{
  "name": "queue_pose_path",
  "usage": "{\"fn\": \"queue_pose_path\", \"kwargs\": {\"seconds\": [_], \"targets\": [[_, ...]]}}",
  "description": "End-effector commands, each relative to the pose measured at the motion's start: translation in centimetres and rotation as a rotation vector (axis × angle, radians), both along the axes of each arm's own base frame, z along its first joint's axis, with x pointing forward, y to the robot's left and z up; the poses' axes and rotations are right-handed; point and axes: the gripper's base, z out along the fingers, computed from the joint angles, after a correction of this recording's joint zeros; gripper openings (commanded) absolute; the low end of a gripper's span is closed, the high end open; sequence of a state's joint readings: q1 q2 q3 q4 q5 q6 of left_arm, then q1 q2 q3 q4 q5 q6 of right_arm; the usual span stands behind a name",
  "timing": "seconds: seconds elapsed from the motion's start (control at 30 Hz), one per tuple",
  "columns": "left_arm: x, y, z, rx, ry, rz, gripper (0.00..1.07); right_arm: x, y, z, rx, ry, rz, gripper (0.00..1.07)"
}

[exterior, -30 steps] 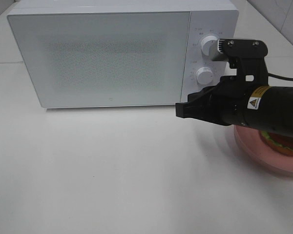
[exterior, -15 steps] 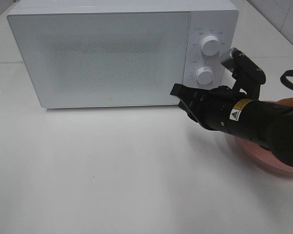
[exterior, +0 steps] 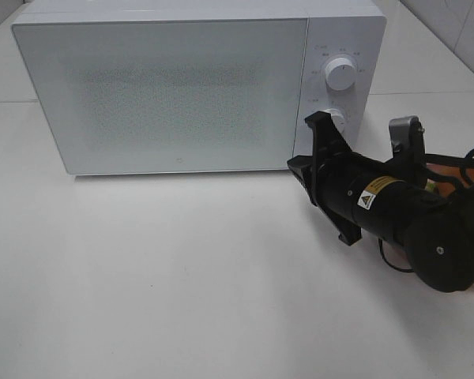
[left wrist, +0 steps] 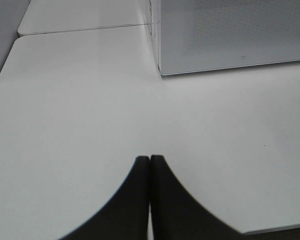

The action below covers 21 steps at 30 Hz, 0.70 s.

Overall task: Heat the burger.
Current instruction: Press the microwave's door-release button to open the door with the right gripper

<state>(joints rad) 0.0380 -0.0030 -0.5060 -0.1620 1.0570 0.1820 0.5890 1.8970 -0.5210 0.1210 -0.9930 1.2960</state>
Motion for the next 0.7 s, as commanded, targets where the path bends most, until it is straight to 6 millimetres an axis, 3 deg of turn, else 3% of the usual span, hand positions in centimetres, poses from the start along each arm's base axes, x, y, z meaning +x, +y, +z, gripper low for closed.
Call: {"fn": "queue_pose_path", "kwargs": {"seconds": [0.03,0.3,0.7], "targets": [[-0.3,0.0,0.0,0.003,-0.028,0.005,0.00,0.7,0.1,0.0,0.022,-0.011,-0.043,0.02],[-0.3,0.0,0.0,0.003,-0.028,0.005,0.00,2.9,0.0,-0.2,-0.009,-0.072,-0.173,0.00],[-0.3,0.0,0.0,0.003,-0.029,0.006,0.00,3.7,-0.6,-1.8,-0.034,-0.048,-0.267,0.00]]}}
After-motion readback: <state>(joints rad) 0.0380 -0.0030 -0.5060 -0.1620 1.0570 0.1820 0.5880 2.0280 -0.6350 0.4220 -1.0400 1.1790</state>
